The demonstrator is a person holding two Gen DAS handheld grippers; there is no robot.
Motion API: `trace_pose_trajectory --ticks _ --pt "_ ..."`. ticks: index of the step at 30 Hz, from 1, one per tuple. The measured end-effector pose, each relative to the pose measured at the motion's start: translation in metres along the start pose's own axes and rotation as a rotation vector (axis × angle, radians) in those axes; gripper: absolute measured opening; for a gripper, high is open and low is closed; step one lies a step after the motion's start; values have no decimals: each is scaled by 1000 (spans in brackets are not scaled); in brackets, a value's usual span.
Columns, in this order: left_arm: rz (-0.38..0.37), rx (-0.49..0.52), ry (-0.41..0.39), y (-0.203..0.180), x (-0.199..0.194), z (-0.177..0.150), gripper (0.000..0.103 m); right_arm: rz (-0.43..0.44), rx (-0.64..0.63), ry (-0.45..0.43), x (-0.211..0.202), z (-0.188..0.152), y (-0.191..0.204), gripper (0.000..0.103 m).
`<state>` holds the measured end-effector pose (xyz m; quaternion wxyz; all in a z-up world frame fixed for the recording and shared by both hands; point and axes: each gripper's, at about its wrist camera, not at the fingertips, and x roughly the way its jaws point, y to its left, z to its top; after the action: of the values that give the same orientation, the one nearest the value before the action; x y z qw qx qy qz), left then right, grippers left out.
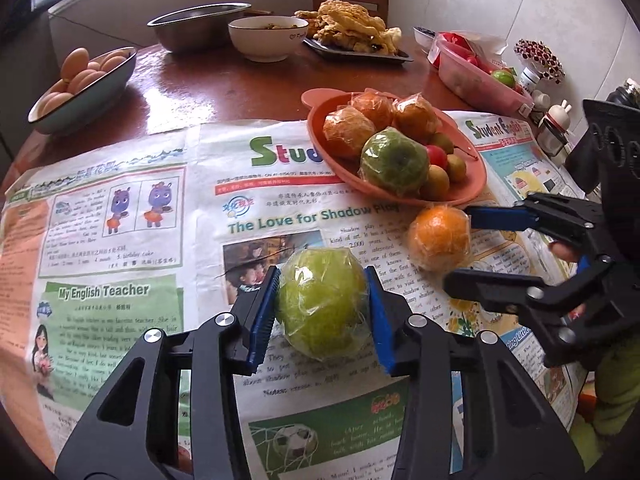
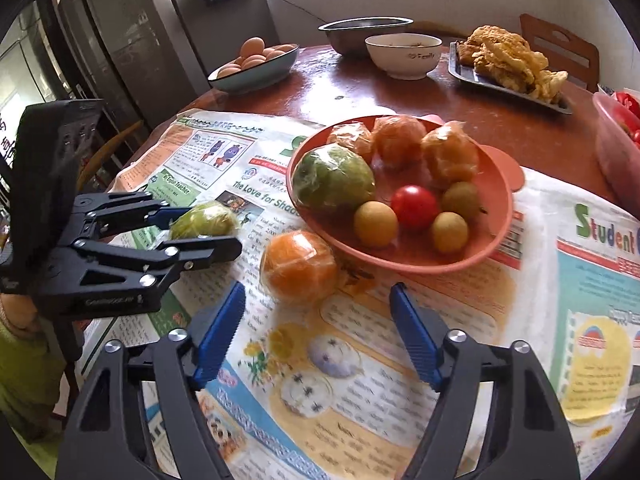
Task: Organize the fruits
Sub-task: 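Grasp the wrapped green pomelo with the left tool while the right tool grasps the wrapped orange, then carry the pomelo and orange into the orange plate and lower them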
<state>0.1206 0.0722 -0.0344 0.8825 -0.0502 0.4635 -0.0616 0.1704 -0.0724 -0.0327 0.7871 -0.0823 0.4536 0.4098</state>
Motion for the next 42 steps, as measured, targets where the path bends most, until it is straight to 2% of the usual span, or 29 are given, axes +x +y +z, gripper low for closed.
trace_pose_trajectory --ticks 2,4,6,11,17,28,35,42 --pt "-4 -2 0 2 -1 -1 33 1 -8 3 4 2 3 65" --pt "-6 -1 1 2 -3 -3 33 -5 -9 -2 7 5 5 60" --pt "-8 0 2 2 -3 -3 33 3 1 -7 10 8 4 50" --pt "-14 -7 -1 3 -3 -2 33 -7 -11 -13 11 8 5 42" --pt "-18 -17 -7 3 -4 -2 33 15 -13 -14 3 3 8 39" --pt "-21 -28 -14 2 -9 -2 33 36 23 -69 -29 -12 3 38" --pt "-32 -17 -25 -7 -13 3 33 21 42 -110 -49 -11 -7 38" --pt "-36 6 -51 -18 -20 22 33 0 54 -156 -68 -4 -22 38"
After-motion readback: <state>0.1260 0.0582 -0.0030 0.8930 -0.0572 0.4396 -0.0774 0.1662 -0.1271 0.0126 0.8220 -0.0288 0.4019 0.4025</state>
